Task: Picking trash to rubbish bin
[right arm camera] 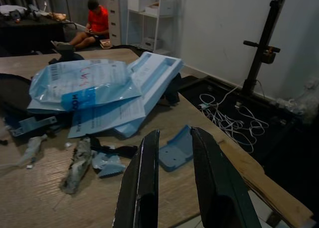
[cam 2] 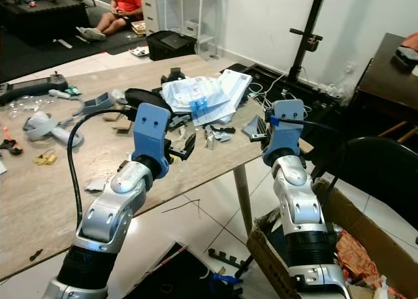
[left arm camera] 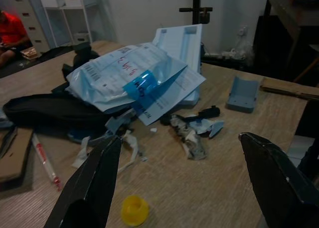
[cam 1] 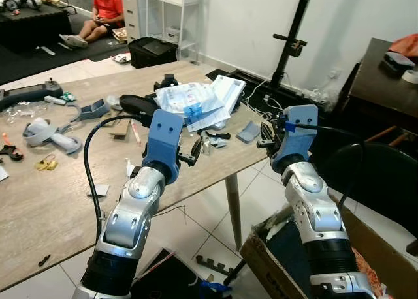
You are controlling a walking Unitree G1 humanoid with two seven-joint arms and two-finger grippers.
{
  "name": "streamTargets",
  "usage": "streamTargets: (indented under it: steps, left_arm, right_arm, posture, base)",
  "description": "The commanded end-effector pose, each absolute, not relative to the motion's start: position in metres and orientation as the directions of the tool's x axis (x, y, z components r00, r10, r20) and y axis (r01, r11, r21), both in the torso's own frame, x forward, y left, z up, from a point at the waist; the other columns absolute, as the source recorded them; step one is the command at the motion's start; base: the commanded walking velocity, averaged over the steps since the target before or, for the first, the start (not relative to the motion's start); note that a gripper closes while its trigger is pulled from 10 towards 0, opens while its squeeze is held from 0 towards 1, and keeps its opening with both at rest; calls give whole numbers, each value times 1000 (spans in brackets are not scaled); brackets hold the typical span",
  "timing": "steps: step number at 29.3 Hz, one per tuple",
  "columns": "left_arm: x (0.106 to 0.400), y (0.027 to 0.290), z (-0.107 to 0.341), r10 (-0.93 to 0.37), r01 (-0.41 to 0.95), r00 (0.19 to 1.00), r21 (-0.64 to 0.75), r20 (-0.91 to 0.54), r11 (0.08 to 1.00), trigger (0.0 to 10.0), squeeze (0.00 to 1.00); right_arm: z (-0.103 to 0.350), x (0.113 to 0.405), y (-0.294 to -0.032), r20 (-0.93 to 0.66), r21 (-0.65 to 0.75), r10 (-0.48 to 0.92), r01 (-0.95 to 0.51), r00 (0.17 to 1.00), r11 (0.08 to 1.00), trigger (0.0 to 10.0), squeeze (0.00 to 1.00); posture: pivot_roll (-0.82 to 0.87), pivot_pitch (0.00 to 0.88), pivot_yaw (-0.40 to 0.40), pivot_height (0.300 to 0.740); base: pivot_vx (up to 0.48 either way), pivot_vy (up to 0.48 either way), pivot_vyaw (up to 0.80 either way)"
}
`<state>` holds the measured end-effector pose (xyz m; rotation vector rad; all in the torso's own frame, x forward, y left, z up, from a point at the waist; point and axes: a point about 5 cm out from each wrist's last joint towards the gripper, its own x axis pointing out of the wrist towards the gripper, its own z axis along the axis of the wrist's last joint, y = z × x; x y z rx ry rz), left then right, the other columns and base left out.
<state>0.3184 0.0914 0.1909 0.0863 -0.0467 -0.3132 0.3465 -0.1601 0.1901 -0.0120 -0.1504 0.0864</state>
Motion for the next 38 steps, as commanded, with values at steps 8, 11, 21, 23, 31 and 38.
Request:
streamTargets:
  steps: [8, 11, 21, 23, 31, 38]
  left_arm:
    - [319, 84, 197, -333, 330, 941, 50, 54, 942, 10000, 0]
    - [318, 84, 197, -333, 331, 941, 46, 53, 943, 10000, 0]
    - [317, 84, 196, -340, 338, 940, 40, 43, 940, 10000, 0]
    - [317, 84, 196, -340, 338, 940, 40, 43, 940, 10000, 0]
    - [317, 83, 195, -342, 341, 939, 40, 41, 939, 10000, 0]
    - [316, 84, 195, -344, 343, 938, 40, 36, 938, 10000, 0]
  right_arm:
    - [189, 345, -162, 137, -5, 86, -86, 987, 996, 10000, 0]
    - [187, 344, -162, 126, -21, 91, -89, 988, 996, 10000, 0]
    - [176, 344, -161, 59, -61, 110, -106, 992, 992, 10000, 0]
    - [176, 344, -160, 58, -61, 110, -107, 992, 992, 10000, 0]
    - [176, 344, -160, 52, -61, 112, -109, 992, 992, 10000, 0]
    - [174, 343, -159, 46, -60, 113, -110, 993, 992, 10000, 0]
  posture:
    - [13, 32, -45, 740]
    - [11, 35, -45, 740]
    - [10, 43, -47, 740]
    - [10, 43, -47, 740]
    - [12, 44, -47, 740]
    - [12, 44, -47, 740]
  base:
    - [68, 0, 0]
    - [321, 0, 0]
    - [348, 0, 0]
    - [347, 0, 0]
    - [347, 0, 0]
    - [343, 0, 0]
